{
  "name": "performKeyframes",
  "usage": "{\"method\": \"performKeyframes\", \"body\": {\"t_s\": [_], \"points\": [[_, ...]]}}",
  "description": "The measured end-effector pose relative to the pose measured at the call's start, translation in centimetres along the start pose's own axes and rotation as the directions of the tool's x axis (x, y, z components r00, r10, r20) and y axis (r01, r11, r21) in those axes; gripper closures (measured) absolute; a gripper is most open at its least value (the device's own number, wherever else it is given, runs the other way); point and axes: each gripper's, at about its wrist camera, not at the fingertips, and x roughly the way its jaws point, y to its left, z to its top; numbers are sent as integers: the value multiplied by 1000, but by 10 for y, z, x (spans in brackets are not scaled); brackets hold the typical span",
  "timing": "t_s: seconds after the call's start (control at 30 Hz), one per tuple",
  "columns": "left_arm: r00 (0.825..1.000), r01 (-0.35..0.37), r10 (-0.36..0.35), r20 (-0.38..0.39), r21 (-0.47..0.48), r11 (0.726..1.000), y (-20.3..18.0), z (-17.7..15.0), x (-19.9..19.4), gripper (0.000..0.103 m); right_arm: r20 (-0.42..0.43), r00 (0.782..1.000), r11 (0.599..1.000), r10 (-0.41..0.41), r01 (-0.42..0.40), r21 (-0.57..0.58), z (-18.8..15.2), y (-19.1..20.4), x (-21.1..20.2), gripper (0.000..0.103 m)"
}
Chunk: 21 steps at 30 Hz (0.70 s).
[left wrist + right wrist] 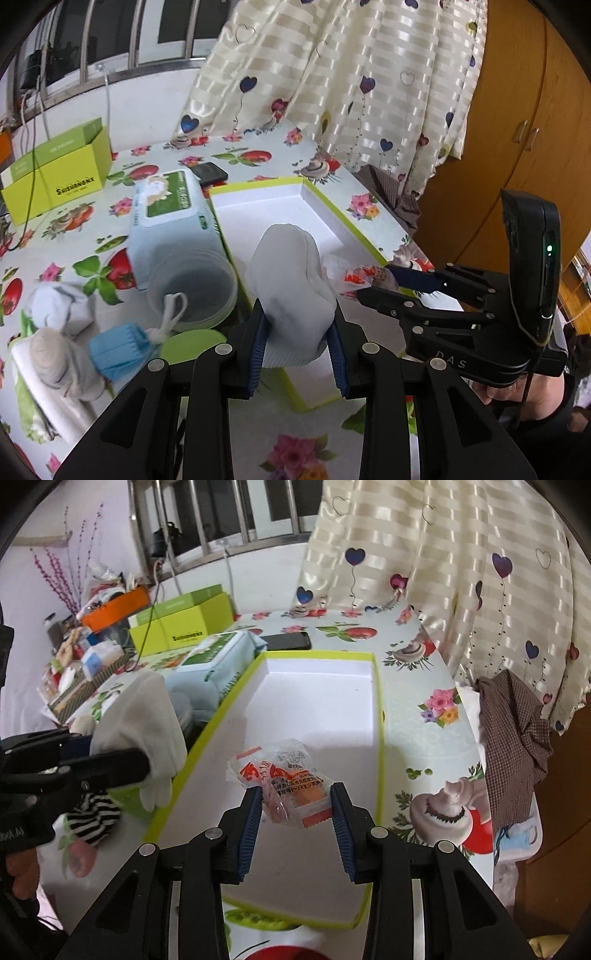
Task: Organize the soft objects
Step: 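Carry the bag into the white tray and open the right gripper while the left carries the sock, then lower the white sock into the tray and open the left gripper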
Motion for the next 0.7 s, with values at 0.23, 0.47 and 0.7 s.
{"method": "performKeyframes", "body": {"t_s": [0.23,0.47,0.7], "points": [[999,5,-5,-42,10,1000,-7,4,24,71,-16,1000,1000,-20,19,-8,0,-7,8,56],[997,24,-22,-70,25,999,-15,4,41,70,3,999,999,-36,36,-10,-4,-14,0,50],[998,25,-24,-56,20,999,-16,5,41,61,28,999,999,-44,44,13,-8,-20,-14,50]]}}
